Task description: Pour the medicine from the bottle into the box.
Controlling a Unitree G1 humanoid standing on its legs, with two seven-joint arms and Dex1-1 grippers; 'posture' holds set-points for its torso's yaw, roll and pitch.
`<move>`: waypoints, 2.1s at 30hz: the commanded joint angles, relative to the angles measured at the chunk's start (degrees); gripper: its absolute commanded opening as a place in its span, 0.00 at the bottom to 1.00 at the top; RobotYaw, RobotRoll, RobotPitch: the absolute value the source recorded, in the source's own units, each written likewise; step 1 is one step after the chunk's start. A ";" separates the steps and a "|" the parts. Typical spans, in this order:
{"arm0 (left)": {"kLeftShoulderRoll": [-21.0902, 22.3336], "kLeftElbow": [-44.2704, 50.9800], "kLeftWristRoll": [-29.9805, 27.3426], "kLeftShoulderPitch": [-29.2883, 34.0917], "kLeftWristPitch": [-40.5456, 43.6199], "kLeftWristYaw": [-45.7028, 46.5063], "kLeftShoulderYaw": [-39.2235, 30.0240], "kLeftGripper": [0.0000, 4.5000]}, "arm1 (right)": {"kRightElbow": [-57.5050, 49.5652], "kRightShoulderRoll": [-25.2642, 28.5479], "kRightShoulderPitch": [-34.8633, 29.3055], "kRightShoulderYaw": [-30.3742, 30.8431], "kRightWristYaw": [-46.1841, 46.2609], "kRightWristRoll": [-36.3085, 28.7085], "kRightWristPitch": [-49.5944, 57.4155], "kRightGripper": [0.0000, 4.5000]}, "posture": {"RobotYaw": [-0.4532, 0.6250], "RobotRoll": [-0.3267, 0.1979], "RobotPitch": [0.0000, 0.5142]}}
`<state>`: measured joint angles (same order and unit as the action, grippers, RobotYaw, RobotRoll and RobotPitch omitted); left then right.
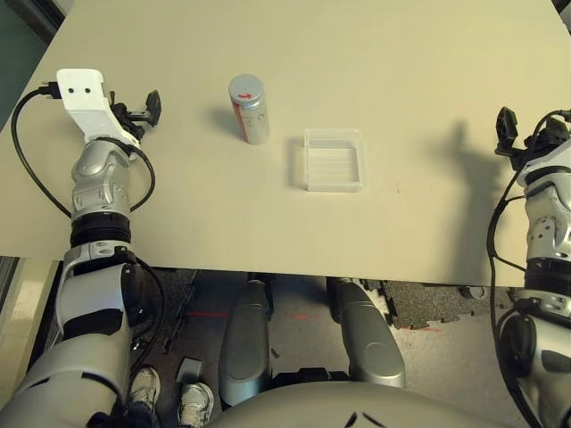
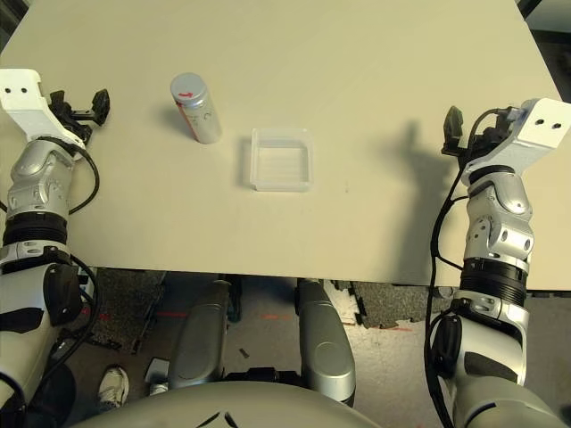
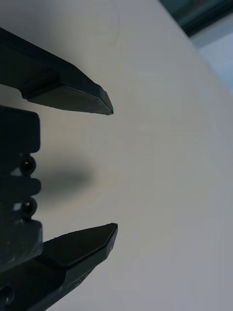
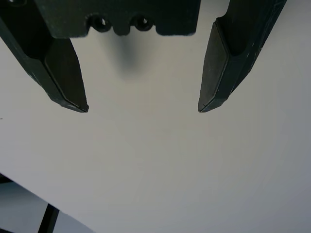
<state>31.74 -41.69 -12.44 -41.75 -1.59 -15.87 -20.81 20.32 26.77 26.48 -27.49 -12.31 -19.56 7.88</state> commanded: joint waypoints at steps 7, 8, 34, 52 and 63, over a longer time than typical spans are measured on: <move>-0.50 -5.80 -1.67 -3.91 0.36 -3.94 0.44 0.99 | -1.93 0.95 -1.32 0.39 -1.34 -0.76 1.20 1.00 | 0.40 0.62 0.57; -0.44 -6.14 -1.72 -4.25 0.36 -5.34 0.81 0.99 | -2.15 1.07 -1.15 0.51 -1.57 -0.75 1.42 1.00 | 0.40 0.62 0.57; 8.25 28.55 -13.69 7.65 34.80 -37.98 9.47 0.99 | -18.05 6.70 0.00 11.25 -17.33 -4.47 21.93 1.00 | 0.42 0.62 0.56; 0.97 20.82 -10.00 1.65 27.63 -38.70 16.24 0.99 | -29.72 4.85 2.08 13.54 -16.56 -7.73 31.67 1.00 | 0.36 0.62 0.52; -3.60 13.43 -6.41 -0.25 18.00 -38.25 17.28 0.99 | -34.28 4.45 3.99 17.24 -18.52 -11.66 37.63 1.00 | 0.34 0.62 0.48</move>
<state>28.64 -26.81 -19.99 -42.05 17.94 -53.99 -4.42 -11.88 30.99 30.88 -11.53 -29.79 -29.61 43.62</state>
